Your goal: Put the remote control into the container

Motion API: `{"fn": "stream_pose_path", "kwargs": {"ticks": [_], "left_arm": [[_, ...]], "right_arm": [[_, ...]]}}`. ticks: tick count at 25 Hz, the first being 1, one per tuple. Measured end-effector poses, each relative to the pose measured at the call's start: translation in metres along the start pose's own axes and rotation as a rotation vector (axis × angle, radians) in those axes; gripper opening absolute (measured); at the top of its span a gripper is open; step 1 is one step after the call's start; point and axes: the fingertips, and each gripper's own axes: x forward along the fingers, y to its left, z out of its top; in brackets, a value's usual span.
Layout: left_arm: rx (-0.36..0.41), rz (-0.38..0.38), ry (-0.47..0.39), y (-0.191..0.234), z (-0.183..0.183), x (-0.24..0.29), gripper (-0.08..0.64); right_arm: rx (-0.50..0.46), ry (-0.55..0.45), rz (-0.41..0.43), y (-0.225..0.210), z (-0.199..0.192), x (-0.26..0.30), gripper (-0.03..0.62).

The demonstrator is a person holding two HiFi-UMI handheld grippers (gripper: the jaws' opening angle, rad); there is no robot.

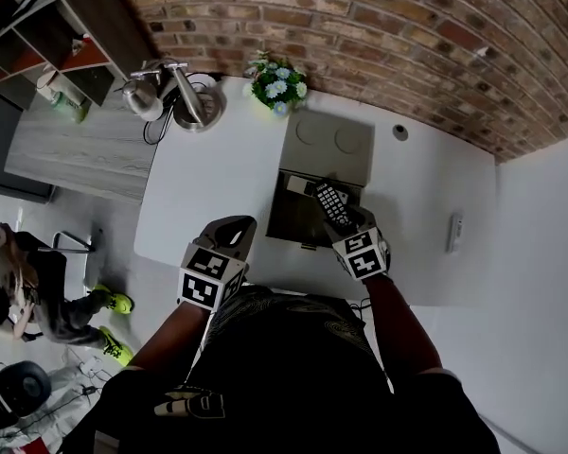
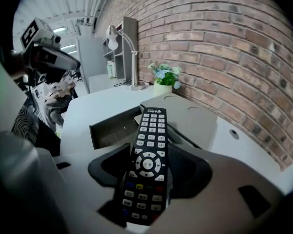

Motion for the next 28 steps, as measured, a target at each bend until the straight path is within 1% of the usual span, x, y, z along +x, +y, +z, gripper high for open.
{"fn": "stream_pose_path", "kwargs": {"ticks": [7, 10, 12, 15, 18, 22, 28], "left_arm": [[-0.052, 0.051, -0.020, 0.029, -0.009, -0.019, 0.008], [-0.071, 0.073, -0.028, 0.037, -0.013, -0.024, 0.008], [-0.091, 0.085, -0.030, 0.041, -0.018, -0.028, 0.008], [-0.117, 0.105, -0.033, 0.047, -0.023, -0.033, 0.008], [-0.134, 0.124, -0.038, 0.053, -0.028, -0.038, 0.008], [-0.154, 0.132, -0.039, 0.054, -0.032, -0.041, 0.008], [-0.132, 0.116, -0.046, 0.045, -0.026, -0.038, 0.008]], "right_arm": [[-0.444, 0.108, 0.118, 0.043, 0.012, 0.039, 0.244], [-0.582, 0.140, 0.157, 0.050, 0.011, 0.052, 0.244], [-0.647, 0.159, 0.172, 0.052, 0.007, 0.058, 0.244], [-0.714, 0.170, 0.183, 0.051, 0.004, 0.065, 0.244], [-0.768, 0.171, 0.173, 0.048, 0.002, 0.071, 0.245], [-0.759, 0.198, 0.156, 0.045, -0.003, 0.074, 0.245], [-0.735, 0.182, 0.122, 0.042, 0.003, 0.067, 0.245]]}}
